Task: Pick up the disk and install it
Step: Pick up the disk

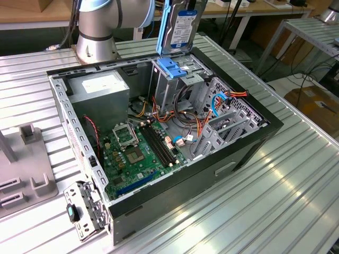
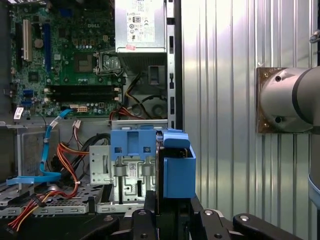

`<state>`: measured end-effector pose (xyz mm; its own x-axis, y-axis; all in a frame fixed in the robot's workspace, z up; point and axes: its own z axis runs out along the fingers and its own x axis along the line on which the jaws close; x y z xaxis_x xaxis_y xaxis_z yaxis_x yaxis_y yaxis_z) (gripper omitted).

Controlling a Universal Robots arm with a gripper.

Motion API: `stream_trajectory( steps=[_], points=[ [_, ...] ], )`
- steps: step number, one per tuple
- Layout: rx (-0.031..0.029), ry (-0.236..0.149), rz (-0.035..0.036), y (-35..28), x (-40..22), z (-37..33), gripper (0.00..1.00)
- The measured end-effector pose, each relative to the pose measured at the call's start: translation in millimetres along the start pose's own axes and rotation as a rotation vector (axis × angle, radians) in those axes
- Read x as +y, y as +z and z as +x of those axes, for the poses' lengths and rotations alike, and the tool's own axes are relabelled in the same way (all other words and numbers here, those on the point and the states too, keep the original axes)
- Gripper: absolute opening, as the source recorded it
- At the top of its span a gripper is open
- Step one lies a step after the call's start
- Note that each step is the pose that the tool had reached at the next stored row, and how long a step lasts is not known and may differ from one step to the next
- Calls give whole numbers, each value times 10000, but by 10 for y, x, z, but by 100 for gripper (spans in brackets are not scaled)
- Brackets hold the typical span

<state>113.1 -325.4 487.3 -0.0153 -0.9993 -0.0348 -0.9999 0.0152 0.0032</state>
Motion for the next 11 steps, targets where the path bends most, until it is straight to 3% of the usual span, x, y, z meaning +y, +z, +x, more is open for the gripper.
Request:
stream_trajectory(
  steps=[11],
  points=[
    [0, 1, 0, -6, -18, 197, 35]
  ],
)
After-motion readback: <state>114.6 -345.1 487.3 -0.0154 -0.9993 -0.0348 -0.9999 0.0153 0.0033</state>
